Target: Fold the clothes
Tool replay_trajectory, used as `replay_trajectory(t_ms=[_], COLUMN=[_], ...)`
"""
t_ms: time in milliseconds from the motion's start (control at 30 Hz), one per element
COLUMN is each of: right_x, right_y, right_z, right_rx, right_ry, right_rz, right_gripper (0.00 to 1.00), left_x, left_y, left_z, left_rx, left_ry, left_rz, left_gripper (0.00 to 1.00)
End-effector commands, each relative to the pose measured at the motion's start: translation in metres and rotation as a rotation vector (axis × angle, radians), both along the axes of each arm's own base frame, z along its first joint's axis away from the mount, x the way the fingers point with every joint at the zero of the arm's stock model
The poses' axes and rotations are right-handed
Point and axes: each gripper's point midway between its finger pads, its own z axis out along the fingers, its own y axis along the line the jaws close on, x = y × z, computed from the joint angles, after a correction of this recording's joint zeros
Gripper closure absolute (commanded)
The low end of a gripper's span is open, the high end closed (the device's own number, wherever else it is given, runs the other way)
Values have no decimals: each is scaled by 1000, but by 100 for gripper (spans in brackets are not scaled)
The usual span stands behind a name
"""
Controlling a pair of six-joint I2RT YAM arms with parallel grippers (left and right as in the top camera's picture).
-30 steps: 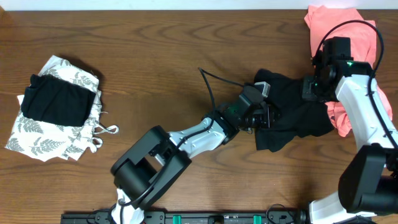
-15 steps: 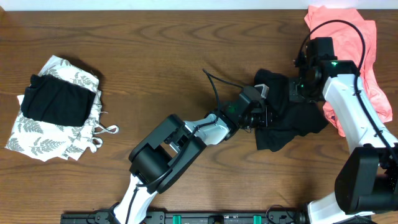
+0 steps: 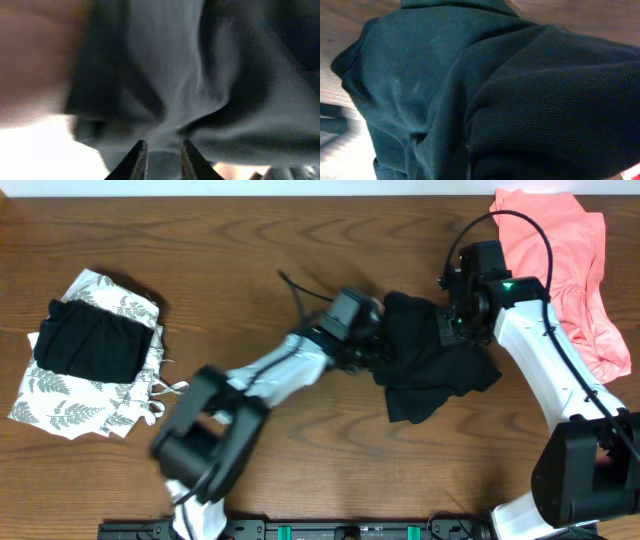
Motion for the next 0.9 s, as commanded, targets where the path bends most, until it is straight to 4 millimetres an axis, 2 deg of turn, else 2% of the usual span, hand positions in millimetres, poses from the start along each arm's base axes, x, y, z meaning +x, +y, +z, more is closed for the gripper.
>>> replay_trajectory(t_ms=[0,100,200,333,467,633,767,867], right_x=[2,6,4,0,-8,-15,-23,-25], right_y=[18,28,41,51,77,100,122,129], right_z=[2,4,5,4,5,9,11,9], right_rx=[20,22,14,-101,-129,-267,-331,-367], right_ry=[-20,-44,-56,-76,-94,-146,-182,-194], right_rz=[70,101,167,227,325,463,584,599], right_gripper=[99,98,98,98,99,98,97,98], left_x=[27,29,28,30,36,44,44,41], left_y=[37,60,81,100,122,160,203,221], left_z=[37,48,44,38,43,70,97,119], left_rx=[85,133,207,261,270,280,342,342], left_ry=[-184,-204,-188,-161,-154,-202,-251,-298], left_rz=[21,37,73,111,158,213,313,348], left_gripper=[76,76,76,76,76,76,75,75])
